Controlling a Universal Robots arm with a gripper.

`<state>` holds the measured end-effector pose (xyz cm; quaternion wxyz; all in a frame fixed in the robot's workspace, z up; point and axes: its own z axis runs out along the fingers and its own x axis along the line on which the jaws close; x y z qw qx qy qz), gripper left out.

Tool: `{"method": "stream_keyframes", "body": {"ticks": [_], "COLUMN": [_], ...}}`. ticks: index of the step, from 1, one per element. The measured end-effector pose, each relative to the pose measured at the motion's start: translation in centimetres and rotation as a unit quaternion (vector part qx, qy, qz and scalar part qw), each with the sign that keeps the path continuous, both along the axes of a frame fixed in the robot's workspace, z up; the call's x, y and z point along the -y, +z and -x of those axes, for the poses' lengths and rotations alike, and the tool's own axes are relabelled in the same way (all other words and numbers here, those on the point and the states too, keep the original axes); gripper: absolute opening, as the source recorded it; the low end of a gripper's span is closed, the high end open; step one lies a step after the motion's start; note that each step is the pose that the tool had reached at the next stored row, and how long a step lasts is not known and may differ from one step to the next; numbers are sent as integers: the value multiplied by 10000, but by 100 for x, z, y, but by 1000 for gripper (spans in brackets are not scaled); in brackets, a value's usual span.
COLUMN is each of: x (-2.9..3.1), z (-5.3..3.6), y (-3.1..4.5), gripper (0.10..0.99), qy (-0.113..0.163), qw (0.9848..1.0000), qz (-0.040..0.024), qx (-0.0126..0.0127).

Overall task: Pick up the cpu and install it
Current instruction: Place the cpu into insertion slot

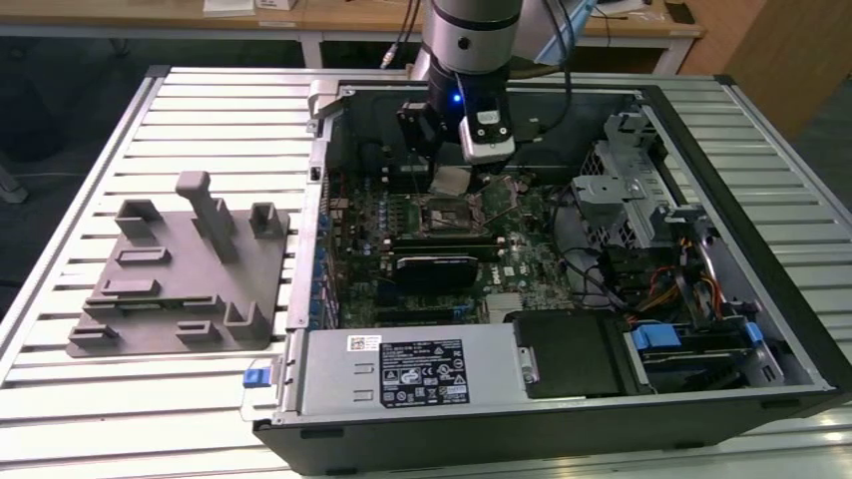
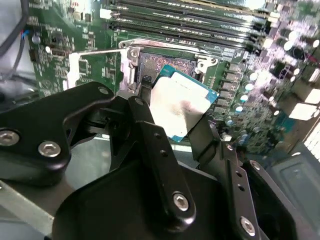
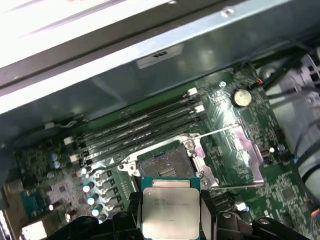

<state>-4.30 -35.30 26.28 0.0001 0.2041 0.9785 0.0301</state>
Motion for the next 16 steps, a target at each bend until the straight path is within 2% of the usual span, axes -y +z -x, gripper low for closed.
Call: {"method": "stream_keyframes", "body": {"ticks": [4, 8, 11, 16], "x": [0, 0, 0, 0], "z": [0, 0, 0, 0], "y": [-2, -4, -5, -8], "gripper": [545, 545, 545, 545], "qy": [-339, -666, -907, -1329], "qw": [9994, 9978, 9959, 9911], "qz": [0, 3, 5, 8], "qx": [0, 0, 0, 0]}}
